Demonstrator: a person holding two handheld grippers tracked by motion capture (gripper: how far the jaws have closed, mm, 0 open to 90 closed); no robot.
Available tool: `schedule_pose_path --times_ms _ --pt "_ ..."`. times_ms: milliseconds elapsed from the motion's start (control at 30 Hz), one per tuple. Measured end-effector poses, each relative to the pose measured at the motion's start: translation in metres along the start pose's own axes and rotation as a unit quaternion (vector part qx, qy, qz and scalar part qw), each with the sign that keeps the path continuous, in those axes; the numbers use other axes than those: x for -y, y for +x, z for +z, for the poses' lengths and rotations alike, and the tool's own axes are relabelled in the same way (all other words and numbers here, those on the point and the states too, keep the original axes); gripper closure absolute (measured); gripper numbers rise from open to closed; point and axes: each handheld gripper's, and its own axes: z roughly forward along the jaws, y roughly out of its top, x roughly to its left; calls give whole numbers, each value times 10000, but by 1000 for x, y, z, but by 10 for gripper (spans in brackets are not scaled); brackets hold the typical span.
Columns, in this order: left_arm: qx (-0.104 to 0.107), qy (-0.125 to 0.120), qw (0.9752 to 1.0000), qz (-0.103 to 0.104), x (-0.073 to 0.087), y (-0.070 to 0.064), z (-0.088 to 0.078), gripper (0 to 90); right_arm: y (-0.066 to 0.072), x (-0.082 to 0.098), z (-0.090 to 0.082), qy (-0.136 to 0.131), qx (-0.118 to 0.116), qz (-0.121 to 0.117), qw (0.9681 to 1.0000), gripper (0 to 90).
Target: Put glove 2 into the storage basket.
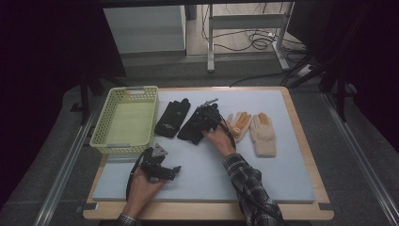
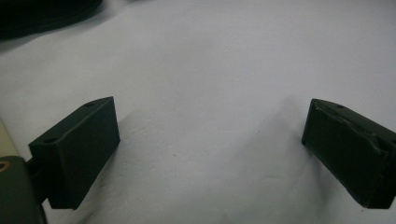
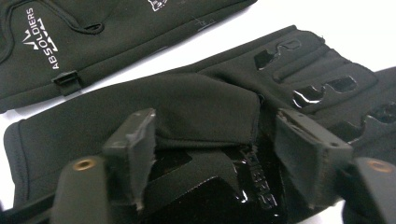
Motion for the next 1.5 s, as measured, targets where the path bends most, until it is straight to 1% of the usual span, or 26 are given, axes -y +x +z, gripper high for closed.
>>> schedule_pose_path --times_ms 67,100,133,200,233,300,333,433,500,533,567,600,667,700,800,867,967,1067,1167,1233,1300,1333,1367,1400,1433,1500 --pt "-1 0 10000 4 0 0 0 39 1 1 -2 2 17 -98 10000 440" --pt "-1 0 10000 4 0 0 0 39 1 1 -2 2 17 -98 10000 440" --pt "-3 2 10000 5 0 0 0 39 3 2 -5 25 39 -150 9999 632" --pt "-6 1 10000 7 0 0 0 39 4 4 -7 11 -76 -146 9999 755" --pt "-5 0 10000 0 0 0 0 39 4 4 -7 -12 -119 -176 9998 792" --pt "-5 -1 10000 -1 0 0 0 39 5 4 -7 -24 -115 -206 9997 808" --pt "-4 0 10000 3 0 0 0 39 7 4 -8 -21 -72 -312 9995 823" --pt "3 0 10000 -7 0 0 0 39 8 2 -13 5 -95 -453 9989 825" --pt "-2 0 10000 2 0 0 0 39 8 2 -16 -15 -139 -474 9988 825" --pt "-1 9 10000 10 0 0 0 39 9 1 -24 -57 -256 -529 9983 824" --pt "-1 9 10000 10 0 0 0 39 9 1 -24 -57 -256 -529 9983 824" --pt "-4 16 10000 19 0 0 0 39 12 1 -35 -121 -428 -567 9974 824" --pt "-4 15 10000 19 0 0 0 39 15 1 -45 -157 -562 -710 9958 824" --pt "-4 15 10000 19 0 0 0 39 15 1 -45 -157 -562 -710 9958 824" --pt "-7 12 10000 24 0 0 0 39 26 5 -66 -212 -790 -976 9919 823" --pt "-8 14 10000 22 0 0 0 39 33 9 -79 -236 -897 -1259 9877 823" --pt "-8 2 10000 14 0 0 0 40 42 19 -94 -199 -1069 -1395 9842 821" --pt "-9 2 10000 15 0 0 0 39 49 31 -103 -153 -1193 -1577 9801 820" --pt "-10 -13 10000 -1 0 0 0 39 53 48 -104 15 -1243 -1681 9779 819" --pt "-7 -9 10000 4 0 0 0 39 55 59 -101 161 -1183 -1789 9766 818" --pt "-12 13 10000 24 0 0 0 39 55 70 -99 203 -1239 -1743 9767 810" --pt "-10 13 10000 28 0 0 0 39 54 74 -99 201 -1295 -1688 9769 794" --pt "-8 13 10000 28 0 0 0 39 54 77 -98 219 -1353 -1599 9776 751" --pt "-8 1 10000 15 0 0 0 39 54 79 -98 219 -1367 -1538 9784 669" --pt "-9 1 10000 15 0 0 0 39 54 81 -99 206 -1319 -1506 9795 601" --pt "-11 0 10000 16 0 0 0 39 53 81 -103 105 -1257 -1513 9804 524"
